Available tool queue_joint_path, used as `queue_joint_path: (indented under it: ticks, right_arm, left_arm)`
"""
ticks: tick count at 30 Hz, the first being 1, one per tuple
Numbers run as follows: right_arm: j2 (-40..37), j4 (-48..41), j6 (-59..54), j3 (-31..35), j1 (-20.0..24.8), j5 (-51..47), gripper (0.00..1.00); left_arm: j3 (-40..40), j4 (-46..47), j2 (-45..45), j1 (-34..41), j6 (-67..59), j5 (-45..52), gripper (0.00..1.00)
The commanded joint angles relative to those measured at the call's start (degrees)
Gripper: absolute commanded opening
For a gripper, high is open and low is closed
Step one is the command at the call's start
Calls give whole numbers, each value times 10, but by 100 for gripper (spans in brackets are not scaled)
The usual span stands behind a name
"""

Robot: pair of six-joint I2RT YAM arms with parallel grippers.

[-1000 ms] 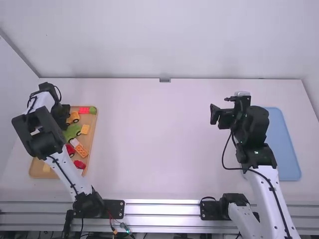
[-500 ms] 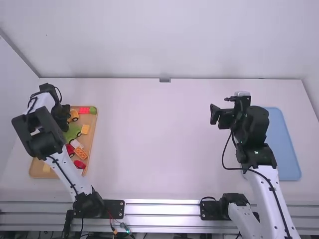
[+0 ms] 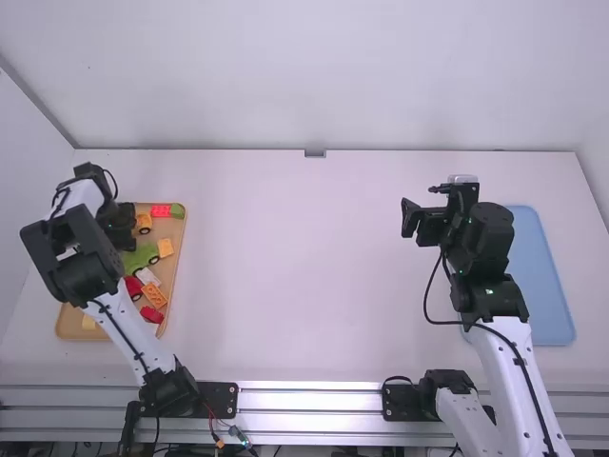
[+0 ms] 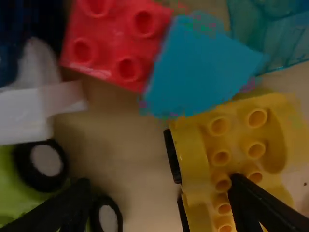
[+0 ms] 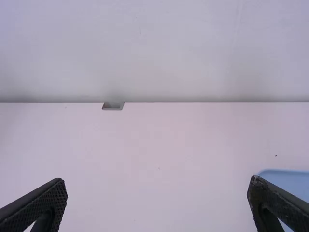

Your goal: Assemble lego blocks to make yellow taxi

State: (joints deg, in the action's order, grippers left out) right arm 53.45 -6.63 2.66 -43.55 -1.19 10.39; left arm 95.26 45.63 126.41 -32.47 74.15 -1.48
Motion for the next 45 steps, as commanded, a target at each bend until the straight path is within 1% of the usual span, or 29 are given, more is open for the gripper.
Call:
queue_joint_path:
  ticks: [1, 5, 11, 15, 17, 20, 22, 23, 33, 36, 44, 45]
  right_arm:
    - [1, 1, 2, -22, -4, 3, 99]
    - [1, 1, 1, -22, -4, 3, 98]
    - [1, 1, 1, -22, -3, 3, 99]
    - [1, 1, 2, -22, -3, 3, 98]
    - [1, 1, 1, -22, -4, 3, 99]
    - [1, 2, 2, -22, -4, 3, 99]
    - [1, 2, 1, -22, -4, 3, 99]
    - [1, 2, 2, -22, -4, 3, 99]
    - [1, 1, 1, -22, -4, 3, 99]
    - [1, 1, 1, -22, -3, 3, 99]
    - [1, 1, 2, -22, -3, 3, 99]
    - [1, 1, 1, -22, -4, 3, 99]
  left_arm:
    - [-5, 35, 0, -5, -5, 4, 75]
    - [18, 88, 0, -5, -4, 5, 76]
    - [62, 116, 0, -5, -5, 5, 78]
    - [93, 136, 0, -5, -2, -1, 77]
    - [104, 136, 0, -5, 3, -16, 78]
    - [107, 112, 0, 0, 10, -42, 82]
    - [102, 97, 2, 5, -13, -50, 90]
    - [97, 92, 2, 7, -20, -51, 93]
    - [20, 17, 2, 4, -18, -51, 93]
    - [10, 7, 2, 6, -5, -53, 91]
    - [-19, -33, 2, 9, 0, -54, 91]
    - [-27, -43, 2, 9, 0, -52, 89]
